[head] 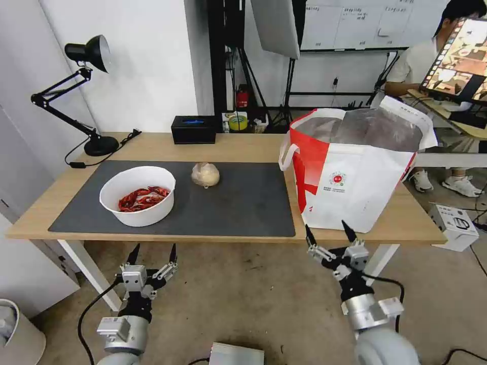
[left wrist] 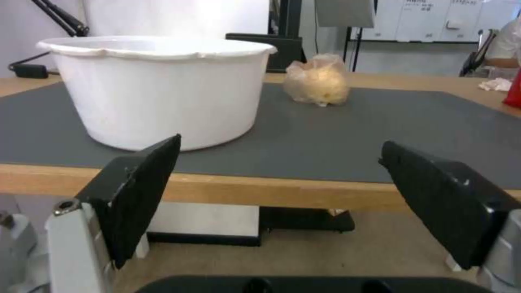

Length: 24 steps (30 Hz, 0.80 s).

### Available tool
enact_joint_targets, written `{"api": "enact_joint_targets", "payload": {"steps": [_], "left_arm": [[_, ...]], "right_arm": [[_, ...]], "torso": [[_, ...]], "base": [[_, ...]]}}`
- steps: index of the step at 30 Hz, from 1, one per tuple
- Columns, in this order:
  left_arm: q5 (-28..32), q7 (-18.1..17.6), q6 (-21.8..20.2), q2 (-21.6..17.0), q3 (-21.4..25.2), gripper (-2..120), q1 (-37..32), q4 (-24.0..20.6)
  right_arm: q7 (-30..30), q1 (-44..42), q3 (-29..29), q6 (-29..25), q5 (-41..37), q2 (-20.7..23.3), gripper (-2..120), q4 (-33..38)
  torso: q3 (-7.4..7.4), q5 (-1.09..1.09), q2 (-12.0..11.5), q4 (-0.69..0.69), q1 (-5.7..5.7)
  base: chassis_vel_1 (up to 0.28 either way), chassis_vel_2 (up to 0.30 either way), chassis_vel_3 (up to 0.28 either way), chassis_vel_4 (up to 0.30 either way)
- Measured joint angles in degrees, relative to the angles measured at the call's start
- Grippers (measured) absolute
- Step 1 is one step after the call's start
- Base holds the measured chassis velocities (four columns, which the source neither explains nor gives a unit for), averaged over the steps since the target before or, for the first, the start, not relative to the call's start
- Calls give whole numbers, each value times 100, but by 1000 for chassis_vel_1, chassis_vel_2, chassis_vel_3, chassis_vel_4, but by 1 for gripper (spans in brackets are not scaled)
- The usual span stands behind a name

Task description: Pick up the trash from the table and place it into the takeout bag.

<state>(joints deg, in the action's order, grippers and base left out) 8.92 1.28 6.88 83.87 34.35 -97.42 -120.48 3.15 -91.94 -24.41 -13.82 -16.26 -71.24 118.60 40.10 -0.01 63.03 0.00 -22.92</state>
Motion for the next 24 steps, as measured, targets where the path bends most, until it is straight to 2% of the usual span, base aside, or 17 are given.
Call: {"api": "enact_joint_targets", "payload": {"steps": [11,24], "left_arm": [[-69,4,-17,116,-95,100,45,0],[-113,8,-25,158,-79,100,34,-77]], "right_arm": [[182,-233,16,9,268,-192,100,42],[132,-387,117,-25,363,-359,100,131]], "torso": [[0,0,0,0,0],[0,0,0,0,0]], "base": [[0,0,0,0],[0,0,0,0]]}}
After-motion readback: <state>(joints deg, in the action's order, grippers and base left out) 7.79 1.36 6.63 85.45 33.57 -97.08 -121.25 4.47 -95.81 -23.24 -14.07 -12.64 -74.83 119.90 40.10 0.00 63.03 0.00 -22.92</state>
